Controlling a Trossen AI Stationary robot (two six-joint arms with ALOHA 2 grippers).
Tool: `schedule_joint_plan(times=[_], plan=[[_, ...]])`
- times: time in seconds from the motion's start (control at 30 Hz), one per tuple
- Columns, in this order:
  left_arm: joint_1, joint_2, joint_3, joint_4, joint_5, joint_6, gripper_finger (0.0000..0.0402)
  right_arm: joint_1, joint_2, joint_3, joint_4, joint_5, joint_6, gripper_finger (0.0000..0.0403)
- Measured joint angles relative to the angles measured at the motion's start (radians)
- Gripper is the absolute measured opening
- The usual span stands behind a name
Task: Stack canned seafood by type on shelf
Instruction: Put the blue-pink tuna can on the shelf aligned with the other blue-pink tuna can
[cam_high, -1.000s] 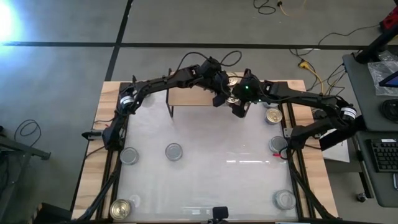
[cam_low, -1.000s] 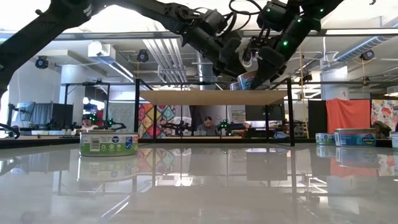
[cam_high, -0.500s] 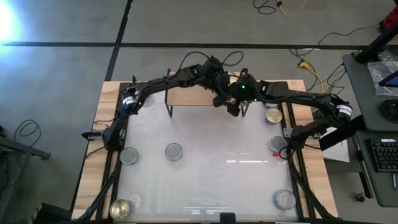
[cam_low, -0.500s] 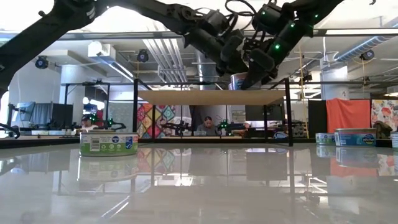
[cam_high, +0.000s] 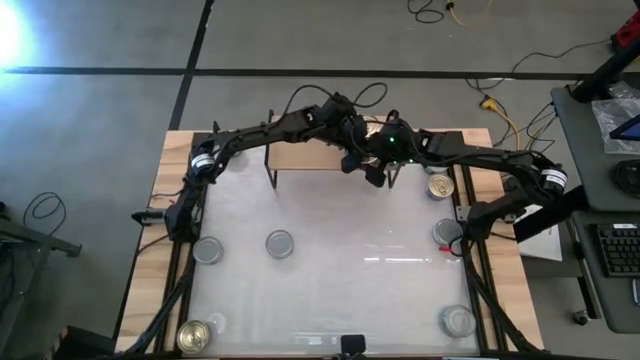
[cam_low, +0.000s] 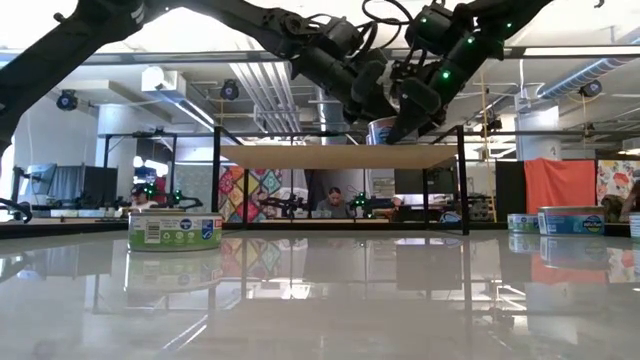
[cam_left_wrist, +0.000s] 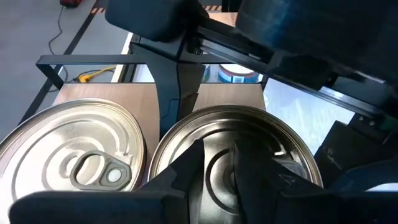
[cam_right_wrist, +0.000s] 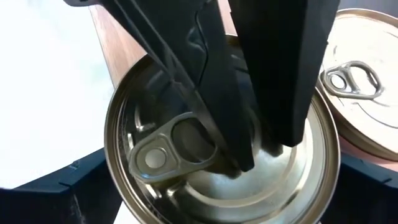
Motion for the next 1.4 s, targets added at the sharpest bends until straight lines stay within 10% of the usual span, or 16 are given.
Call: schedule_joint_plan(times=[1.4], plan=[[0.013, -0.026, -0.007, 0.053, 0.003, -0.025, 0.0074, -0.013, -0.166, 0.058, -0.214, 0.031, -0.048, 0.04]])
